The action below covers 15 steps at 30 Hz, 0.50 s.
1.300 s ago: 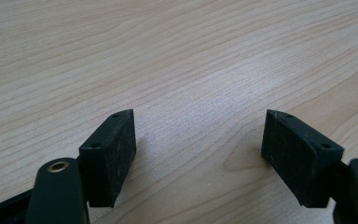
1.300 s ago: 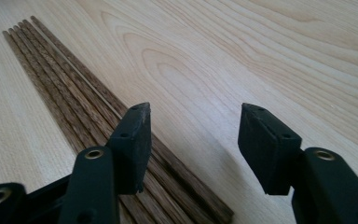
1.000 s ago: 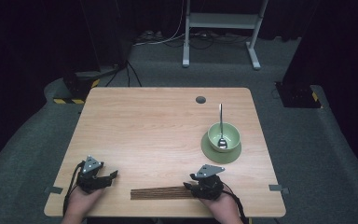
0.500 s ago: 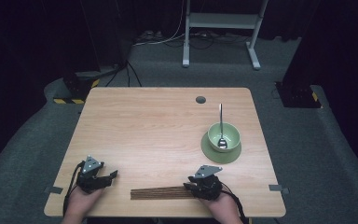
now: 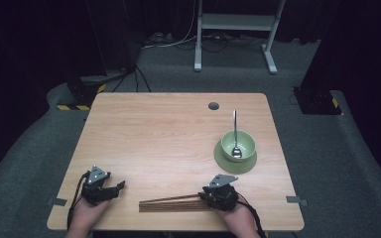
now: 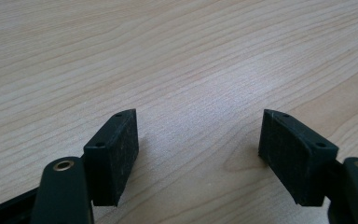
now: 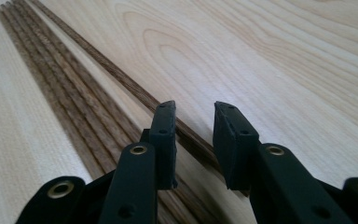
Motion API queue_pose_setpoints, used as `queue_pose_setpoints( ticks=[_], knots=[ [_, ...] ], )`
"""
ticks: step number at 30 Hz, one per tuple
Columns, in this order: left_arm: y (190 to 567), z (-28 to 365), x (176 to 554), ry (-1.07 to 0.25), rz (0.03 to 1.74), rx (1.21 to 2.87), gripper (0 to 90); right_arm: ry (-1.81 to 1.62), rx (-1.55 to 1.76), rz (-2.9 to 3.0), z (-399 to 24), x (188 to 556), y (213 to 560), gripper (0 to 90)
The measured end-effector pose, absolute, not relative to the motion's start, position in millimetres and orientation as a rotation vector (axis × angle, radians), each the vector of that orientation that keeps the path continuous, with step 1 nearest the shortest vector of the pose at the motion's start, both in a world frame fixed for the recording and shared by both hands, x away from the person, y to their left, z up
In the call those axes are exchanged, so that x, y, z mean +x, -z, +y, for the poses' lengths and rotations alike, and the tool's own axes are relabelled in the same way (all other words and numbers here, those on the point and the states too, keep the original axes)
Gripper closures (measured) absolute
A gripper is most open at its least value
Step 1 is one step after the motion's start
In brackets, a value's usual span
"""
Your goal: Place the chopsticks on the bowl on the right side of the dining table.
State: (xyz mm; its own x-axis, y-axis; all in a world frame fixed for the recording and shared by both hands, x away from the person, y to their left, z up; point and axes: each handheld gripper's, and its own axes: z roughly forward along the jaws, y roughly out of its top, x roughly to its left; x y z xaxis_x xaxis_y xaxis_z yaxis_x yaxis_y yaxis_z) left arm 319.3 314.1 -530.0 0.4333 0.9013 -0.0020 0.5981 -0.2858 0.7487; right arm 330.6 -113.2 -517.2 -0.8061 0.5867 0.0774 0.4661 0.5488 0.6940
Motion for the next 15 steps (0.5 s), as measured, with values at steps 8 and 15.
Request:
queue_pose_setpoints(
  ticks=[8, 15],
  knots=[
    [529.9, 314.4, 319.3, -0.565, 1.258, 2.003, 28.8, -1.097, 0.948, 2.581, -123.1, 336.9, 518.3, 70.6],
    [530.0, 314.2, 319.2, -0.563, 1.258, 2.000, 29.1, -1.091, 0.997, 2.539, -131.2, 341.2, 519.0, 69.9]
  ],
)
